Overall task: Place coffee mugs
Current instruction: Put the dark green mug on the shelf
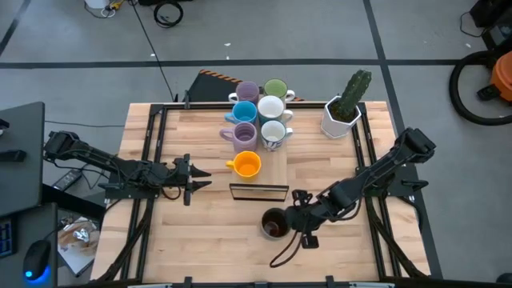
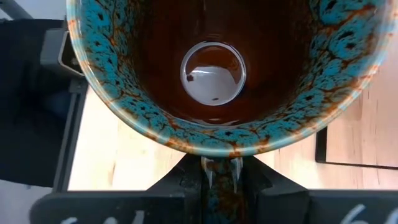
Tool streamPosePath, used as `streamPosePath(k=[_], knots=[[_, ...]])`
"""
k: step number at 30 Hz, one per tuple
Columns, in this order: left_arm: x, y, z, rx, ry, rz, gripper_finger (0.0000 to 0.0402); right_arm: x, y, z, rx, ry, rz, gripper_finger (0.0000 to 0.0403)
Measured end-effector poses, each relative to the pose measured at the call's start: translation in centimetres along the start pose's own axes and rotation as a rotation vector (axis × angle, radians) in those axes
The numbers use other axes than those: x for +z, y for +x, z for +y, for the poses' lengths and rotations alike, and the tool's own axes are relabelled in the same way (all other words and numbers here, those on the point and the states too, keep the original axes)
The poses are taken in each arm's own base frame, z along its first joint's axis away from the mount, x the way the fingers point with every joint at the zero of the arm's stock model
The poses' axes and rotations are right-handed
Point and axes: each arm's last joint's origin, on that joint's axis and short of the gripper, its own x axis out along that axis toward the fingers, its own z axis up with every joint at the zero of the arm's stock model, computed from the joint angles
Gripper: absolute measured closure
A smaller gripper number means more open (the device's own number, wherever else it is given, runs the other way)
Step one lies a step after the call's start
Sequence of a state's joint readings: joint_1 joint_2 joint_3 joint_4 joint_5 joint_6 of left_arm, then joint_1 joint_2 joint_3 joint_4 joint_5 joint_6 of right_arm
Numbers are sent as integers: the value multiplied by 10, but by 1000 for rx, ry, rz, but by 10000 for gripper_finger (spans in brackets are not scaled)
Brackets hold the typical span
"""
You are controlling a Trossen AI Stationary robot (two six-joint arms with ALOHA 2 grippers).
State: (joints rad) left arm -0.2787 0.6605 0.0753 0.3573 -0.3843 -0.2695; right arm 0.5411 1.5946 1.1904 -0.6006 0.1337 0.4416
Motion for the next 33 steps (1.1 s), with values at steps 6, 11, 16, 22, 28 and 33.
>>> streamPosePath(k=[6,11,16,22,28,33], knots=[[0,0,0,0,1,2,260,2,-19,-2,21,10,-47,351],[0,0,0,1,1,2,260,4,-30,-3,30,15,-75,351],[0,0,0,1,1,2,260,13,-44,-1,43,1,-109,351],[0,0,0,1,2,2,260,30,-70,2,4,-53,-144,351],[0,0,0,1,14,3,260,45,-98,1,-41,-95,-173,351],[0,0,0,1,15,3,260,49,-115,-6,-113,-118,-140,351]])
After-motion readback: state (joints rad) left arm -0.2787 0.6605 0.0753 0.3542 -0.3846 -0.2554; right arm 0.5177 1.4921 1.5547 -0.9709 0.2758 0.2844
